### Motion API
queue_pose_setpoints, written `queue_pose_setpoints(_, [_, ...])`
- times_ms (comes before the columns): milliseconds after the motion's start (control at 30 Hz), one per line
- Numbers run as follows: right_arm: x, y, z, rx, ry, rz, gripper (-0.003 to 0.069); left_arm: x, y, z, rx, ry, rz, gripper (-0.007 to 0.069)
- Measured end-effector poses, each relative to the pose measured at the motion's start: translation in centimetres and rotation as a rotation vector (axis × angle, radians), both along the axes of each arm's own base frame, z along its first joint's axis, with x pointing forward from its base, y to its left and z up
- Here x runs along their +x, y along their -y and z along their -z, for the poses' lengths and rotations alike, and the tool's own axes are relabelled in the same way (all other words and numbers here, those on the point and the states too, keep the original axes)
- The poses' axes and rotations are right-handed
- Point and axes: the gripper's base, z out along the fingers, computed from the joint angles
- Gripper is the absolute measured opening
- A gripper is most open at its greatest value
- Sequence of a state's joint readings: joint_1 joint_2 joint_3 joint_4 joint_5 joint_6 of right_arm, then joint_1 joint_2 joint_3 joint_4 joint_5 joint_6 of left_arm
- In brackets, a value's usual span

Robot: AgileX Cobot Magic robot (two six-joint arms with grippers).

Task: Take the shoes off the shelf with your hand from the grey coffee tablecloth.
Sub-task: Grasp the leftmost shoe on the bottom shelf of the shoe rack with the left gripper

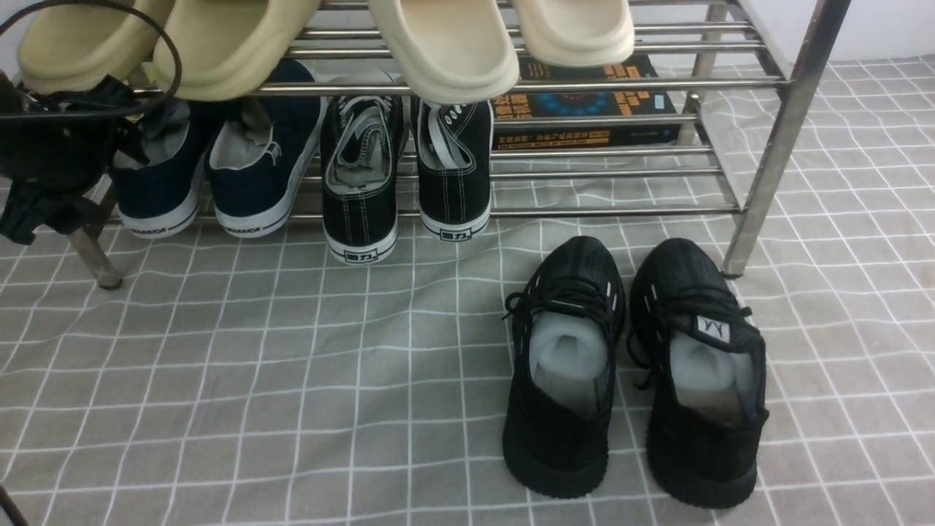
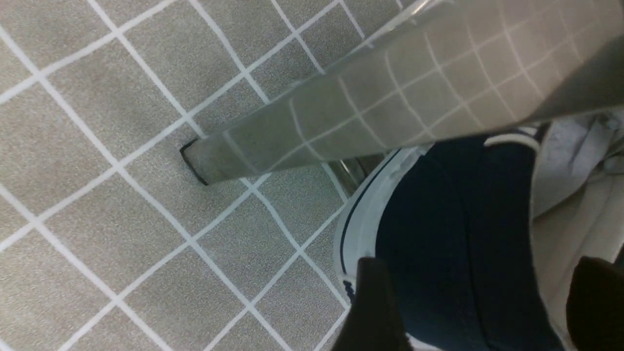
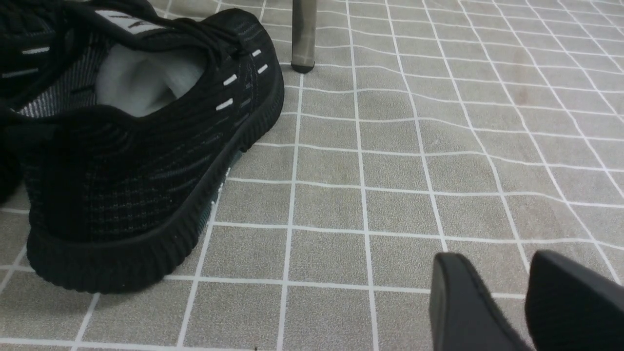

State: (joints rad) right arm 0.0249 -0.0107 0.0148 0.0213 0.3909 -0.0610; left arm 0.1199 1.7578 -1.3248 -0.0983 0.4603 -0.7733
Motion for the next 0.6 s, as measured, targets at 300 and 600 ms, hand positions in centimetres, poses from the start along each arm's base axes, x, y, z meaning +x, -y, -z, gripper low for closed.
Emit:
queue_pose_setpoints(300, [0.0,0.0,0.0,0.000,0.000,0.000,0.0236,0.8,0.3,1.0,-0.023,0.000,-0.008,0.0412])
queue_pose_setpoints(600, [0.0,0.0,0.0,0.000,0.000,0.000,0.0237,0.0,0.3,1.8,-0.029,-0.117,-0.001,0.0075])
